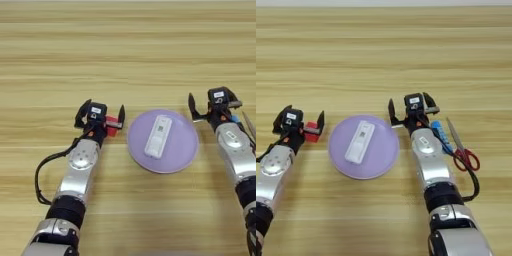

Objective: Move the objects on the table

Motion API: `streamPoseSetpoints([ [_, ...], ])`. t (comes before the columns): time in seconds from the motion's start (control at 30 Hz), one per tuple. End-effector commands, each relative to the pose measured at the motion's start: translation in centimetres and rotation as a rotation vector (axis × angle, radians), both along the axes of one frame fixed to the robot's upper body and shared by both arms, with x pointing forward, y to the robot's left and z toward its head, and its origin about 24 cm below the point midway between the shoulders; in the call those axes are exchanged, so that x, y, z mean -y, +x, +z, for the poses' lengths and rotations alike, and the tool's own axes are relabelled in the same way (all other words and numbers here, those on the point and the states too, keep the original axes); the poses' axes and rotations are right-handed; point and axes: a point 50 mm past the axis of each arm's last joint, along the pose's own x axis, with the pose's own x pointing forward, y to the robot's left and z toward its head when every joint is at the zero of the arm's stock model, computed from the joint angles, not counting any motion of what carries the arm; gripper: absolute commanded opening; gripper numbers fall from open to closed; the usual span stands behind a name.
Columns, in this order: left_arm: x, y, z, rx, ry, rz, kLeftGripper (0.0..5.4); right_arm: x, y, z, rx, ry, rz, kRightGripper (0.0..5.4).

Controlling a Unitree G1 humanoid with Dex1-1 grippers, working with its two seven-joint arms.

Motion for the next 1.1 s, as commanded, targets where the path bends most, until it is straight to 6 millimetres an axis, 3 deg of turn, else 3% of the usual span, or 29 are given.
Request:
streamPoseSetpoints([
  [0.03,0.0,-0.2,-0.1,0.0,-0.003,-0.003,5.4,0.4,0.3,0.4,0.029,0.023,-0.027,5.37],
  [0.27,0.7,-0.4,-0.1,0.001,-0.005,-0.083,5.4,1.6,0.5,1.0,0.064,0.066,-0.113,5.37],
  [0.7,3.9,-2.3,0.1,0.012,-0.019,-0.387,5.4,0.3,0.5,0.8,0.052,0.071,-0.109,5.37],
  [1.1,6.5,-2.4,-0.8,-0.135,0.143,-0.504,5.4,-0.7,0.5,0.9,0.046,0.082,-0.112,5.37],
])
